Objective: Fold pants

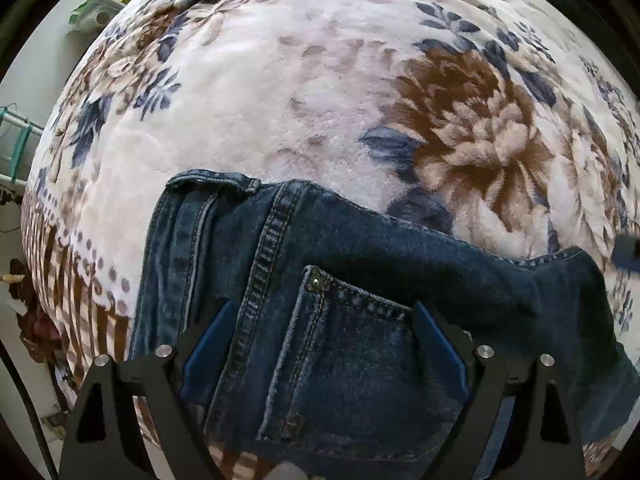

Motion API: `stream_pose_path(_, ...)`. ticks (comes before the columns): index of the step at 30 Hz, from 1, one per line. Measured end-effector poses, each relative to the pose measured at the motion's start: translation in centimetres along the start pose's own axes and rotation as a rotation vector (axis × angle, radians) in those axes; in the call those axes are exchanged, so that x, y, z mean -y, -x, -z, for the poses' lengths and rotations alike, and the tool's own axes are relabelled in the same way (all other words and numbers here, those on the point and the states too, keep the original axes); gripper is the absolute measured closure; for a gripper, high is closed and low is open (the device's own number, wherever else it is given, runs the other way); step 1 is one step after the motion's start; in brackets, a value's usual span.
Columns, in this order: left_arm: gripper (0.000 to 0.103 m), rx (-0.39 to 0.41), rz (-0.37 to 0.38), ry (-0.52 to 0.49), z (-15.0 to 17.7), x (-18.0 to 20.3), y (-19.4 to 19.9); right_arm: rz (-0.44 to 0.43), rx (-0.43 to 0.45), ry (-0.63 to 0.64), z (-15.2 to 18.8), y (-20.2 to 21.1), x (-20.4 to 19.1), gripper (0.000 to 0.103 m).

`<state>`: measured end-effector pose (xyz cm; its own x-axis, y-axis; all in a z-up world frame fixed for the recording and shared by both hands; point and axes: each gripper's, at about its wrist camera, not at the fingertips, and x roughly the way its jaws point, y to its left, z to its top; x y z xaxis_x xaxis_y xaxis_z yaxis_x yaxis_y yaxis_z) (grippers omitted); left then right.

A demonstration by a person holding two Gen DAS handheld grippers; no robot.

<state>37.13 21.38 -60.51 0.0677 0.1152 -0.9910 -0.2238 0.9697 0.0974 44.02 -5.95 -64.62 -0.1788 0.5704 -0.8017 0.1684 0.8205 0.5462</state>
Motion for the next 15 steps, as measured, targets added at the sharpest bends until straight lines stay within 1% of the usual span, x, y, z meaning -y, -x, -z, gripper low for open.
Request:
stream_pose_path(1,0.012,0.005,0.001,0.001,0.1,0.2,0.4,0.011,-0.044,0.038,0.5,-1.0,-0.5,0.084)
stream_pose_path(2,0.012,0.010,0.002,0.002,0.1,0.3,0.6,0.051,-0.063,0.065,1.0,-2.2,-0.5,0.084)
stream_pose_path(3,0.012,0.021,0.003,0.003,0.2,0.4,1.0,0.104,-0.052,0.060,0.8,-2.9,0.0,0.084)
stream_pose_path(4,0.012,0.028,0.000,-0.002,0.3,0.7,1.4,0.165,-0.029,0.052,0.5,-3.2,0.7,0.088)
stream_pose_path(5,0.012,0.035,-0.004,-0.008,0.4,0.9,1.7,0.226,0.032,0.010,0.3,-2.8,2.2,0.088)
stream_pose_path(6,0.012,0.043,-0.004,-0.016,0.5,1.2,2.1,0.227,0.088,-0.036,0.4,-1.9,3.2,0.088)
stream_pose_path(7,0.012,0.058,0.007,-0.031,0.7,1.7,2.8,0.211,0.136,-0.075,0.8,-0.6,4.2,0.084)
stream_pose_path(8,0.012,0.068,0.013,-0.044,0.9,2.1,3.3,0.177,0.181,-0.110,1.5,0.8,5.0,0.084)
stream_pose_path(9,0.012,0.085,0.020,-0.063,1.3,2.6,4.0,0.109,0.225,-0.145,3.1,2.6,6.2,0.083)
stream_pose_path(10,0.012,0.103,0.027,-0.088,1.8,3.6,4.7,0.052,0.260,-0.175,5.1,4.1,7.5,0.069)
stream_pose_path(11,0.012,0.115,0.038,-0.119,2.5,4.9,5.4,0.020,0.299,-0.203,7.1,5.5,8.9,0.055)
stream_pose_path(12,0.012,0.120,0.043,-0.141,2.9,6.1,5.6,0.004,0.337,-0.230,9.3,7.1,10.5,0.029)
stream_pose_path(13,0.012,0.126,0.052,-0.170,3.7,7.6,6.1,0.000,0.375,-0.260,11.5,8.3,12.2,0.017)
stream_pose_path(14,0.012,0.124,0.067,-0.209,4.7,9.5,6.6,0.014,0.411,-0.311,14.2,9.7,14.5,0.017)
stream_pose_path(15,0.012,0.114,0.081,-0.241,5.4,11.3,6.7,0.028,0.427,-0.353,16.1,10.5,16.3,0.017)
